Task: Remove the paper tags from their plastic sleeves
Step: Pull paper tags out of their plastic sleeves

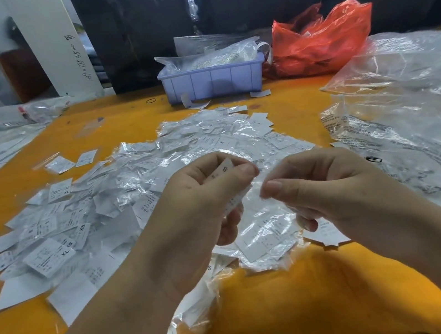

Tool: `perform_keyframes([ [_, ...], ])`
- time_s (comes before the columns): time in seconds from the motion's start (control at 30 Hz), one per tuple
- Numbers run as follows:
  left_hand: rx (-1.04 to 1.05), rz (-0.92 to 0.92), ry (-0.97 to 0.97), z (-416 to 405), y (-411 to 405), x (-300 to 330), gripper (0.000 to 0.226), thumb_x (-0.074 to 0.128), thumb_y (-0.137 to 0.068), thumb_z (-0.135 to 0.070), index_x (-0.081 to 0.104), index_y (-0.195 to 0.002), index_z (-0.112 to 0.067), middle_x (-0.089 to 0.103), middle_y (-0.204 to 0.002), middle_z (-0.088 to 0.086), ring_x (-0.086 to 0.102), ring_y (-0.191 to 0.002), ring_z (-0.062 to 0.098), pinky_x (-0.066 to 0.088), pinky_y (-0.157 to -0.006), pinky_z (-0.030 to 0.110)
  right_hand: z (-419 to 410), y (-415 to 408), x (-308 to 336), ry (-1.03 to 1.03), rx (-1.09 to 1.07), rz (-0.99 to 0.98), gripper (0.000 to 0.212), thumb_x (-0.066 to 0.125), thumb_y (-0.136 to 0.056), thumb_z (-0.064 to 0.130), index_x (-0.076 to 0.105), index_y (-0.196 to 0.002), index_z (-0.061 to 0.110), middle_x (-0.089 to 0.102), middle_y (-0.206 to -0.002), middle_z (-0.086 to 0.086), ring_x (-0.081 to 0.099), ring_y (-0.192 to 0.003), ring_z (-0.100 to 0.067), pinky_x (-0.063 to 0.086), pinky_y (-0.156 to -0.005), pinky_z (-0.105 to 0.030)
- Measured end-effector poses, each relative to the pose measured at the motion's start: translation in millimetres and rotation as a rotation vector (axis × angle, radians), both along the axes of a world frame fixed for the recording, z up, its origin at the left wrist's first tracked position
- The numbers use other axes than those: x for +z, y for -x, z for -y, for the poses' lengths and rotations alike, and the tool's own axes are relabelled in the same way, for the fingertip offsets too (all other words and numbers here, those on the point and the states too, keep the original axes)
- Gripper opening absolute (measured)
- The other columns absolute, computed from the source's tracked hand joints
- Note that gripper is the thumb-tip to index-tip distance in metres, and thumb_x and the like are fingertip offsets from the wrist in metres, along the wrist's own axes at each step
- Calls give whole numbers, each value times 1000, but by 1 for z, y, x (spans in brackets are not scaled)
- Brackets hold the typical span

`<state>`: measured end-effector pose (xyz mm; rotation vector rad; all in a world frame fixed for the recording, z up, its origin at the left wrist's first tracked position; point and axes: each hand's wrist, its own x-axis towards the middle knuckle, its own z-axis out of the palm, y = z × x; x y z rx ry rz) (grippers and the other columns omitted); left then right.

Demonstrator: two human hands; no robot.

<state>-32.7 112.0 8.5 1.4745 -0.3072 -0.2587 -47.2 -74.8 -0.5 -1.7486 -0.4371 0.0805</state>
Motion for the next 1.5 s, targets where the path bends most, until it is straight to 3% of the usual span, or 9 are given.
perform_keyframes([
  [0.07,5,51,5,0,1,-2,16,84,-69,-22,72,-78,-18,53,-58,-1,47,-46,8,36,-39,18,1,0,1,2,7,-6,21,65,-81,30,73,-83,11,48,-54,6,42,-50,-13,40,-53,-30],
  [0.23,109,114,25,4,2,-4,35,84,-54,-35,68,-79,-16,58,-56,-1,49,-41,10,37,-38,20,0,2,1,18,36,-40,19,67,-80,32,73,-78,14,44,-54,2,39,-52,-17,37,-54,-38],
  [0.4,170,217,-88,6,7,-2,35,71,-68,-50,67,-68,-16,56,-52,-2,42,-36,8,35,-37,15,-3,3,2,4,94,-97,19,68,-80,27,72,-76,9,46,-51,8,38,-51,-14,38,-51,-30],
  [0.53,209,240,-134,5,6,0,46,58,-82,-52,67,-76,-7,51,-54,1,40,-38,7,35,-38,16,-1,3,4,19,95,-136,16,75,-80,26,74,-78,11,45,-51,6,39,-50,-13,38,-53,-30],
  [0.73,160,319,-176,5,5,0,28,57,-86,-41,70,-80,-16,51,-49,-14,43,-42,0,34,-43,11,0,4,5,-13,107,-178,23,68,-78,31,75,-81,9,39,-55,-1,35,-53,-16,35,-51,-27],
  [1.0,106,381,-164,2,4,-2,9,62,-88,-23,71,-85,-21,68,-70,-11,61,-63,-2,45,-57,8,0,2,6,-28,82,-174,20,67,-78,28,75,-78,10,35,-53,-1,26,-50,-16,23,-46,-28],
  [1.17,99,409,-180,4,5,-2,8,65,-88,-21,73,-88,-19,74,-81,-4,70,-82,7,50,-72,12,1,2,7,-47,64,-190,18,65,-79,24,75,-75,9,38,-51,2,27,-49,-14,23,-44,-24],
  [1.3,148,418,-187,5,6,-1,10,65,-83,-29,74,-85,-25,74,-80,-11,68,-80,0,47,-63,8,1,3,9,-28,10,-188,23,76,-77,28,74,-73,5,40,-49,3,29,-46,-12,24,-45,-24],
  [1.5,181,409,-192,5,5,-2,10,66,-81,-32,74,-83,-26,73,-78,-13,67,-78,-1,46,-61,7,3,2,9,-18,-52,-176,22,65,-84,22,74,-74,4,41,-49,3,31,-47,-11,24,-45,-25],
])
